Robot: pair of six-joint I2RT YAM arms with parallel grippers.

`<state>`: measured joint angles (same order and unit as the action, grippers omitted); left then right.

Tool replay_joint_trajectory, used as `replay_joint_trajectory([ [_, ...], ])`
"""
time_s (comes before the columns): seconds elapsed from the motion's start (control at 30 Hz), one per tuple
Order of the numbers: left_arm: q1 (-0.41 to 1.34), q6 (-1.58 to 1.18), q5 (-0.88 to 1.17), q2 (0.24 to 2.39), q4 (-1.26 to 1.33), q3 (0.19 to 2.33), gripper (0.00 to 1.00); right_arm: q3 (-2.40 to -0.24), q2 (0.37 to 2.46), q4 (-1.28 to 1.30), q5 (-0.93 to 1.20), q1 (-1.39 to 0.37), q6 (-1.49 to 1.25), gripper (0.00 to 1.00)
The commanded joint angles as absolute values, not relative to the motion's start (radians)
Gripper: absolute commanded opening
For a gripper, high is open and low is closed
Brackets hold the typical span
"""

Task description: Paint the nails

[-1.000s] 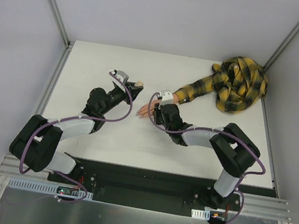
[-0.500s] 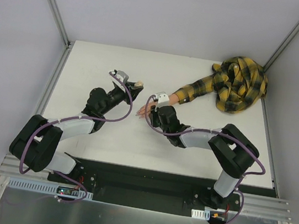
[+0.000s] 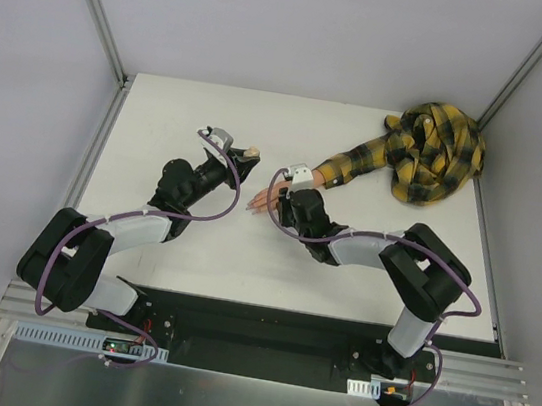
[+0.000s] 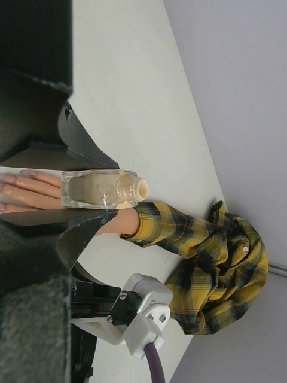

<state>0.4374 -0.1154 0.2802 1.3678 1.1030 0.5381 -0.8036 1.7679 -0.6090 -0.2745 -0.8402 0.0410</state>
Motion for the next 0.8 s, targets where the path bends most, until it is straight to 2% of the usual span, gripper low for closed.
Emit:
replay_joint_trajectory([
  [0.0, 0.434, -0.107, 0.301, 1.342, 1.16, 0.548, 0.0, -0.804, 1.732, -0.63, -0.284, -0.838, 0.029, 0.01],
  [0.43, 0.434, -0.109, 0.302, 1.342, 1.16, 0.549, 0.0, -0.821, 1.755, -0.634, -0.253, -0.873, 0.018, 0.0],
  [0.77, 0.434, -0.101, 0.296, 1.336, 1.15, 0.546, 0.0, -0.778, 1.72, -0.638, -0.285, -0.83, 0.017, 0.0],
])
